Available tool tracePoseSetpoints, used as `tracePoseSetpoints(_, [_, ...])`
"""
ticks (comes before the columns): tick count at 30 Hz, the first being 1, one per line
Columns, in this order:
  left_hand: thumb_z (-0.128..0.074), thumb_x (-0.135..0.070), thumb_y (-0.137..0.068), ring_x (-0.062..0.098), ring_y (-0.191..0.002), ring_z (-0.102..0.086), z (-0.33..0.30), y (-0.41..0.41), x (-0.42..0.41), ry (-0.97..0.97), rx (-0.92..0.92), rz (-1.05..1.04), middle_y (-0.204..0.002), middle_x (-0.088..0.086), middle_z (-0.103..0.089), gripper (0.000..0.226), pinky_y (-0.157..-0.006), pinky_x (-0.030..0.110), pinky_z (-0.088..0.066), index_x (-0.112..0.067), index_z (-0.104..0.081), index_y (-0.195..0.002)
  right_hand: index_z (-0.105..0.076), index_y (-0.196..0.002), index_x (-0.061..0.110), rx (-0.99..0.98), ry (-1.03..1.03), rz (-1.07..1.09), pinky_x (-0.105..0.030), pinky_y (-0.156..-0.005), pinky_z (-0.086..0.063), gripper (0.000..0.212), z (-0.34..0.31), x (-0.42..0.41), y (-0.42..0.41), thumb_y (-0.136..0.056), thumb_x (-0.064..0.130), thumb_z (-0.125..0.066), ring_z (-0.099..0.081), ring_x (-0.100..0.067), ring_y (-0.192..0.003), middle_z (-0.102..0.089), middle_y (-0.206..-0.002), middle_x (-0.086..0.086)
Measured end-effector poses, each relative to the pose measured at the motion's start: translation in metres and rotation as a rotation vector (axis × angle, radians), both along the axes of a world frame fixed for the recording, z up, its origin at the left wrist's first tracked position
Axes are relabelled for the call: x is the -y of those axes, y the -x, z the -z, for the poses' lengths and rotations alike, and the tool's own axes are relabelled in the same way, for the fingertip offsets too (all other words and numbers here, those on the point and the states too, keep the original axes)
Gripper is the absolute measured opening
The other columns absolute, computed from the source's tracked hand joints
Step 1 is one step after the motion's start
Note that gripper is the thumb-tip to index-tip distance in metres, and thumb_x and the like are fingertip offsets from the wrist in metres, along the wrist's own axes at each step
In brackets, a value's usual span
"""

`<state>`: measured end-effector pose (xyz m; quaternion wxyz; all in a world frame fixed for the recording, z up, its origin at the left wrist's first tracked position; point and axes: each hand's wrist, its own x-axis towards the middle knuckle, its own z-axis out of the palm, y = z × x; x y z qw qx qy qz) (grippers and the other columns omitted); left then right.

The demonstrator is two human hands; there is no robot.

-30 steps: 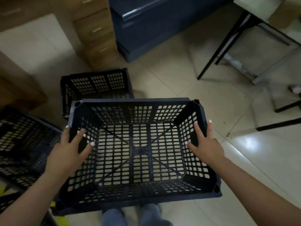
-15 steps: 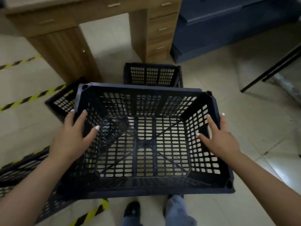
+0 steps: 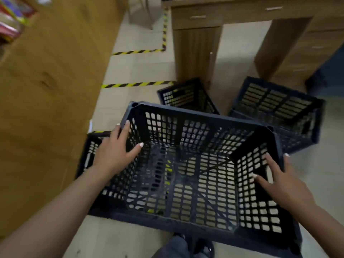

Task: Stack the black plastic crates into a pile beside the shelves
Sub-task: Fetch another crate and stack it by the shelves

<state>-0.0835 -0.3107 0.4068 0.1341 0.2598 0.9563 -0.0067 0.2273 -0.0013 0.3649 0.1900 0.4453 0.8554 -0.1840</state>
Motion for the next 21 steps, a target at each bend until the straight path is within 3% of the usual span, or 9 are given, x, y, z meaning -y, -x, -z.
tracePoseSetpoints(3, [-0.033,-0.072,-0.085,0.037,-0.121,-0.051,0.011,0.014,0.039,0.004,0.007,-0.058,-0.161,0.002,-0.01,0.087,-0.082,0.04,-0.053,-0.03,0.004,-0.152,-0.004,-0.15,0.038,0.013,0.006,-0.082,-0.037,-0.083,-0.049,0.077,0.008,0.017,0.032,-0.089,0.06,-0.045,-0.049,-0.032,-0.125,0.013,-0.16,-0.003])
tracePoseSetpoints(7, [-0.034,-0.073,-0.084,0.036,-0.129,-0.044,0.025,0.029,0.083,-0.003,0.04,-0.144,-0.161,0.0,-0.01,0.085,-0.09,0.043,-0.049,-0.034,-0.002,-0.152,-0.002,-0.15,0.04,0.001,0.021,-0.134,-0.033,-0.074,-0.048,0.078,0.01,0.042,0.071,-0.088,0.063,-0.043,-0.059,-0.029,-0.114,0.016,-0.16,-0.002])
tracePoseSetpoints(11, [-0.034,-0.072,-0.085,0.035,-0.127,-0.046,0.031,0.05,0.12,0.009,0.038,-0.175,-0.161,0.001,-0.011,0.084,-0.091,0.041,-0.047,-0.033,-0.003,-0.153,-0.005,-0.15,0.038,-0.02,0.006,-0.157,-0.039,-0.087,-0.049,0.077,0.01,0.071,0.107,-0.088,0.06,-0.046,-0.044,-0.032,-0.13,0.015,-0.16,-0.002])
tracePoseSetpoints(16, [-0.037,-0.068,-0.087,0.037,-0.126,-0.046,0.036,0.095,0.159,-0.009,0.091,-0.204,-0.161,0.004,-0.009,0.083,-0.092,0.04,-0.044,-0.031,-0.004,-0.153,-0.004,-0.149,0.04,0.018,-0.004,-0.186,-0.032,-0.066,-0.051,0.076,0.01,0.11,0.158,-0.088,0.062,-0.045,-0.063,-0.028,-0.102,0.017,-0.159,-0.001])
tracePoseSetpoints(21, [-0.039,-0.067,-0.087,0.038,-0.125,-0.047,0.047,0.154,0.195,-0.044,0.116,-0.192,-0.161,0.005,-0.008,0.083,-0.095,0.042,-0.042,-0.03,-0.005,-0.153,-0.008,-0.15,0.04,0.052,0.007,-0.217,-0.034,-0.068,-0.052,0.077,0.015,0.14,0.208,-0.087,0.061,-0.047,-0.064,-0.029,-0.099,0.014,-0.16,-0.002])
